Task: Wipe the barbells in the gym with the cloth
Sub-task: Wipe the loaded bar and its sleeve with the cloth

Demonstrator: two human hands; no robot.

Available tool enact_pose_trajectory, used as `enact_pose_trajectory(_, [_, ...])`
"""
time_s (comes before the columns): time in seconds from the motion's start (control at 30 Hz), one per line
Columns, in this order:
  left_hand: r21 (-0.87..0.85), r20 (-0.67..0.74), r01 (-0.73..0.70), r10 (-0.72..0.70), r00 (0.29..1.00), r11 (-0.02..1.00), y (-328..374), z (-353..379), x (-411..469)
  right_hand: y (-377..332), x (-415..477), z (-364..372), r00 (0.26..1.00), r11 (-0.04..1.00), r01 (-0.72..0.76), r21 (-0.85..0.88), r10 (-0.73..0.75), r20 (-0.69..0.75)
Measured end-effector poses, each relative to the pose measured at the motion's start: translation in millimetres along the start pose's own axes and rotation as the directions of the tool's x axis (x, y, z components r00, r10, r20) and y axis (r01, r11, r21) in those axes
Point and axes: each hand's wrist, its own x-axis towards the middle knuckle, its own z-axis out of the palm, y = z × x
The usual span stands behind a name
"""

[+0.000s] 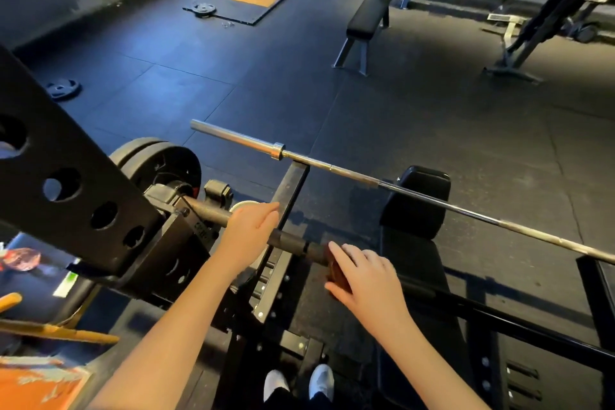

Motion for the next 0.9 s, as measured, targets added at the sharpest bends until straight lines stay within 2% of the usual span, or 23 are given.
enact_pose_trajectory(0.07, [-0.059, 0.027, 0.062, -0.060, 0.998, 0.996, 3.1, -13.3, -6.1, 9.5, -11.8, -1.6, 1.000, 0.999, -0.002, -0.045, 0.003, 0.021])
enact_pose_trajectory(0.17, [0.004, -0.006, 0.023, -0.023, 1.000, 1.000, -0.5, -27.9, -19.8, 4.4, -0.6, -3.6, 0.997, 0.998, -0.024, -0.063, 0.029, 0.076])
enact_pose_trajectory(0.27, [0.101, -0.055, -0.021, 0.027, 0.998, 0.995, 0.2, -40.6, -29.2, -23.2, 30.7, -10.2, 0.992, 1.000, 0.019, 0.016, -0.021, 0.121])
enact_pose_trajectory(0.4, [0.227, -0.102, -0.060, 0.085, 0.991, 0.972, 7.6, -48.9, -31.9, -52.4, 58.4, -3.0, 0.993, 0.995, 0.062, 0.080, -0.070, 0.096])
enact_pose_trajectory(0.53, [0.355, -0.099, -0.059, 0.101, 0.990, 0.933, 14.6, -56.5, -34.8, -37.0, 51.4, -3.6, 0.974, 0.988, 0.103, 0.115, -0.124, 0.188])
enact_pose_trajectory(0.67, [0.628, -0.061, -0.142, 0.230, 0.971, 0.765, 22.7, -66.2, -36.8, -12.2, 38.6, -10.6, 0.955, 0.981, 0.143, 0.129, -0.172, 0.242])
enact_pose_trajectory(0.8, [0.817, 0.077, -0.129, 0.116, 0.990, 0.561, 27.8, -75.5, -38.4, -33.5, 63.5, -9.1, 0.955, 0.966, 0.145, 0.213, -0.193, 0.224])
enact_pose_trajectory(0.9, [0.905, 0.120, -0.123, 0.034, 0.992, 0.408, 30.5, -83.4, -43.6, -45.9, 75.2, -9.9, 0.948, 0.960, 0.128, 0.248, -0.192, 0.255])
